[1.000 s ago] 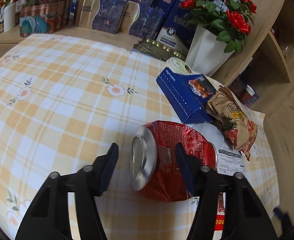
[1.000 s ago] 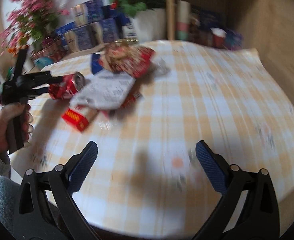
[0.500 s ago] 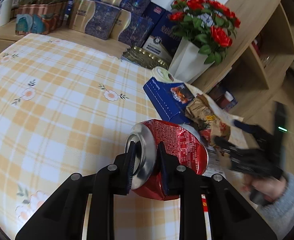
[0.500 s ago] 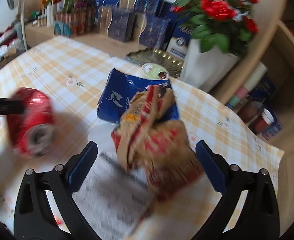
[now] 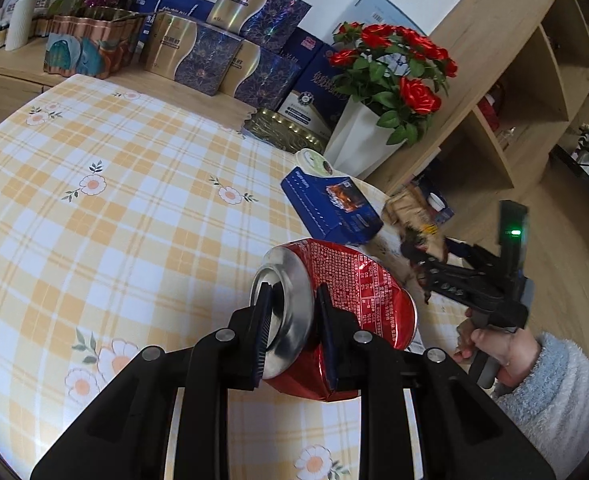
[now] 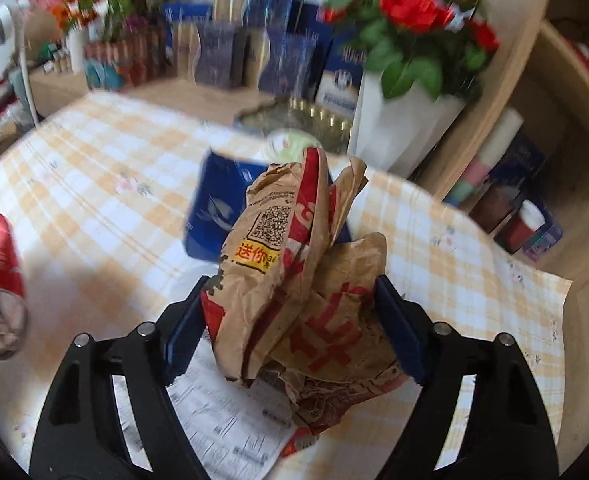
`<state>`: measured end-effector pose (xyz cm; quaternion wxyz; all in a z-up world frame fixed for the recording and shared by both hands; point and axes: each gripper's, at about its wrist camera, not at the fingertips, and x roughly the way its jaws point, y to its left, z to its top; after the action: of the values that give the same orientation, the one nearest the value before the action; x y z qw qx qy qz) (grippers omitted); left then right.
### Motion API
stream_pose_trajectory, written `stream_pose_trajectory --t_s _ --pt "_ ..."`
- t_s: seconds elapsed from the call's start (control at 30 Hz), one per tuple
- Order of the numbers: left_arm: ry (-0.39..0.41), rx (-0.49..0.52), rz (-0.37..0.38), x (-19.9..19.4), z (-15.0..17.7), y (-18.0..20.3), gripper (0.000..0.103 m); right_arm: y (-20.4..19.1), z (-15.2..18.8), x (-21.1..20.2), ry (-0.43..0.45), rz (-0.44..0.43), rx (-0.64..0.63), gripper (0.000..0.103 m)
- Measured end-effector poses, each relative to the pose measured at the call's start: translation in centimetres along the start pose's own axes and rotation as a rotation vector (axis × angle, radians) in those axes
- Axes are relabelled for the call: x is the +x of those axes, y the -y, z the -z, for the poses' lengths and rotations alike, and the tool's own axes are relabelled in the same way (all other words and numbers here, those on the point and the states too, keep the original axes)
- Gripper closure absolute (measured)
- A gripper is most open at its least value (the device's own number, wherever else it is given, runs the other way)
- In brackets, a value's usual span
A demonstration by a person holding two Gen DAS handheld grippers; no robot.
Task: Collect trash
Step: 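Grasp the crushed red can with left tool while right tool grasps brown paper bag, then carry the red can and brown paper bag down over the bin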
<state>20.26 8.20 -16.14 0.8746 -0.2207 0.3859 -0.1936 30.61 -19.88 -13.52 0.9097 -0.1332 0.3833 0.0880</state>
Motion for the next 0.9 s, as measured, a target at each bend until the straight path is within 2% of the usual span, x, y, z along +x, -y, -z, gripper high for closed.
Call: stream_pose_trajectory --t_s 0.17,0.47,0.7,0.9 --pt "0.004 0.021 0.022 -2.2 1.5 1.7 0.081 0.1 1.3 -6.2 0.081 -0.063 0.028 0.023" --pt "-0.013 0.091 0.017 -6.9 5.5 4.5 0.081 0.0 8.8 -17.2 0.156 -0.206 0.202 0.023" --pt "-0.024 0.168 -0.007 -11.4 9.6 6.2 0.081 -3.1 15.6 -21.9 0.129 -0.267 0.234 0.023" --pt "-0.029 0.209 -0.01 -14.5 13.2 6.8 0.081 -7.6 20.5 -23.7 0.032 -0.377 0.169 0.023"
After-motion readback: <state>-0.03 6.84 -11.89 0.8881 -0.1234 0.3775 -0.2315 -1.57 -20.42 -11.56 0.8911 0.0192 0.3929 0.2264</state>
